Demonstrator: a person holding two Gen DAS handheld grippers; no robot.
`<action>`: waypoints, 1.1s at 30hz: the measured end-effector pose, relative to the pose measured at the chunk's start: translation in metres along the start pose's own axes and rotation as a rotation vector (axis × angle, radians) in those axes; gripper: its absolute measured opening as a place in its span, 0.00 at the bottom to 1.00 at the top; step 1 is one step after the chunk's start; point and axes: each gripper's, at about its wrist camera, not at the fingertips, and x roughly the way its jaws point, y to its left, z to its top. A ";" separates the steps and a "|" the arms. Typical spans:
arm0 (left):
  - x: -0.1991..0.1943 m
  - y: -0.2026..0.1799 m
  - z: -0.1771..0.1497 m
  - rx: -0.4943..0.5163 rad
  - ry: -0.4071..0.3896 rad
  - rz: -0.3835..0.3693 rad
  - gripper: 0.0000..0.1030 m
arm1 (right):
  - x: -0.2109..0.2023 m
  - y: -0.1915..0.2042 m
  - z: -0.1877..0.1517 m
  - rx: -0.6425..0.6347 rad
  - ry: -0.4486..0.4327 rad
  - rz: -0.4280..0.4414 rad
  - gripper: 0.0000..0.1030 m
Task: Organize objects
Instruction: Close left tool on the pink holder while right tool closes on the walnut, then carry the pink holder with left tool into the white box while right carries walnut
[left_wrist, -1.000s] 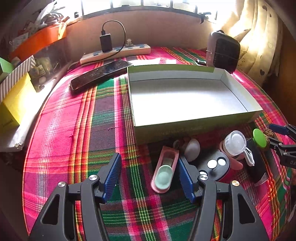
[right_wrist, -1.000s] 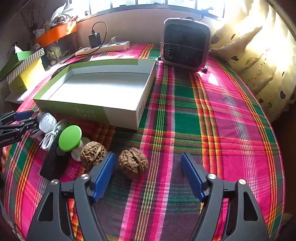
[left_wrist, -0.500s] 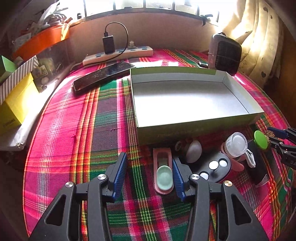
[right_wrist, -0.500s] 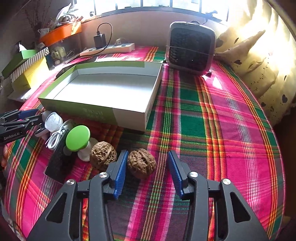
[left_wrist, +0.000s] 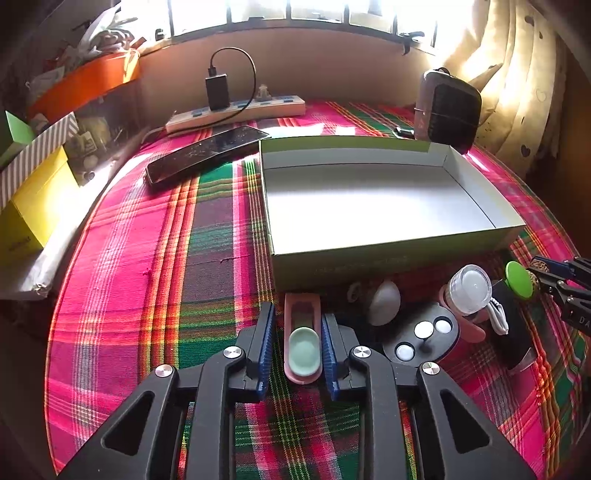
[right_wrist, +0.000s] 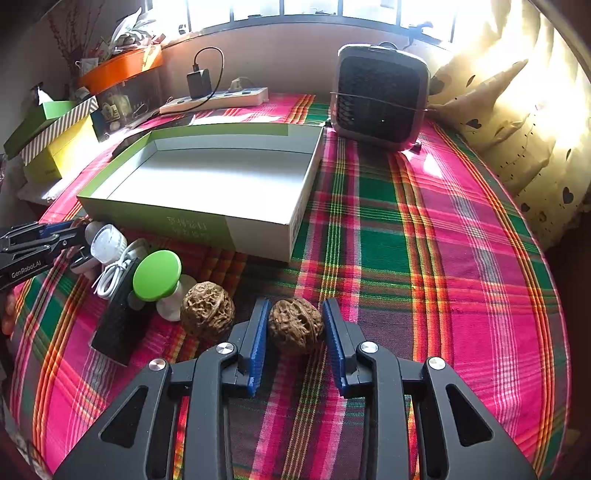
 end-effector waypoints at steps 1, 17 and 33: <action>0.000 0.000 0.000 0.000 -0.001 0.001 0.18 | 0.000 0.000 0.000 -0.001 0.000 0.000 0.30; 0.000 0.001 0.000 -0.002 -0.005 0.006 0.15 | 0.000 0.000 0.000 -0.001 -0.001 0.000 0.30; -0.015 -0.001 0.005 0.018 -0.029 -0.006 0.15 | -0.013 0.000 0.008 0.015 -0.029 -0.006 0.30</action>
